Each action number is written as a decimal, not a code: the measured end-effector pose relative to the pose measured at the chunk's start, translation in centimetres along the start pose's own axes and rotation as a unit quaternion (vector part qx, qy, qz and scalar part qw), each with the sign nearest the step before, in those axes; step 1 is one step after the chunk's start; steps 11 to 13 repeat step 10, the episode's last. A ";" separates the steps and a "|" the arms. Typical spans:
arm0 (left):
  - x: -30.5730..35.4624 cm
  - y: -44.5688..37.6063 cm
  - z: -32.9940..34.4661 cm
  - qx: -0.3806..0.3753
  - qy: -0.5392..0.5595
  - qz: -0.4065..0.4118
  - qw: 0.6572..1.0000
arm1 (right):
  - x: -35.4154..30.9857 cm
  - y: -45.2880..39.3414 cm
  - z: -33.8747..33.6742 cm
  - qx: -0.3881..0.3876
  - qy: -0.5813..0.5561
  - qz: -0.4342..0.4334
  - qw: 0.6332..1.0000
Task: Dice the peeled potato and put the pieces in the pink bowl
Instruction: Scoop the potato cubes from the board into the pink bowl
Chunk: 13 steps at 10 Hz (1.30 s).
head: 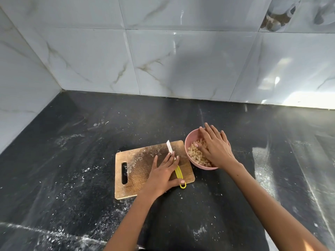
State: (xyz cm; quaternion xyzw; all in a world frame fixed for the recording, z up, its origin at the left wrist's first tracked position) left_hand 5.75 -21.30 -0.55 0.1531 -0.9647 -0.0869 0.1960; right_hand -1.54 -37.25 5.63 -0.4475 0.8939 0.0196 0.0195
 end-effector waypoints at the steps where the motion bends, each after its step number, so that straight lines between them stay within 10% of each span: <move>1: -0.1 -0.1 0.1 -0.011 0.013 0.018 1.000 | 0.1 0.3 0.2 -0.005 0.018 -0.011 1.000; 13: 0.2 -0.5 0.0 0.007 -0.001 0.038 0.999 | -2.9 3.8 -0.5 0.041 -0.135 0.001 0.990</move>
Point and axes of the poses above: each hand's wrist, its own y-axis away from the middle knuckle, its own z-axis out of the palm, x = y × z, the point moved 10 cm from there along -y, towards the middle knuckle, and after that the axes turned 6 degrees about y, right-handed, at the moved point
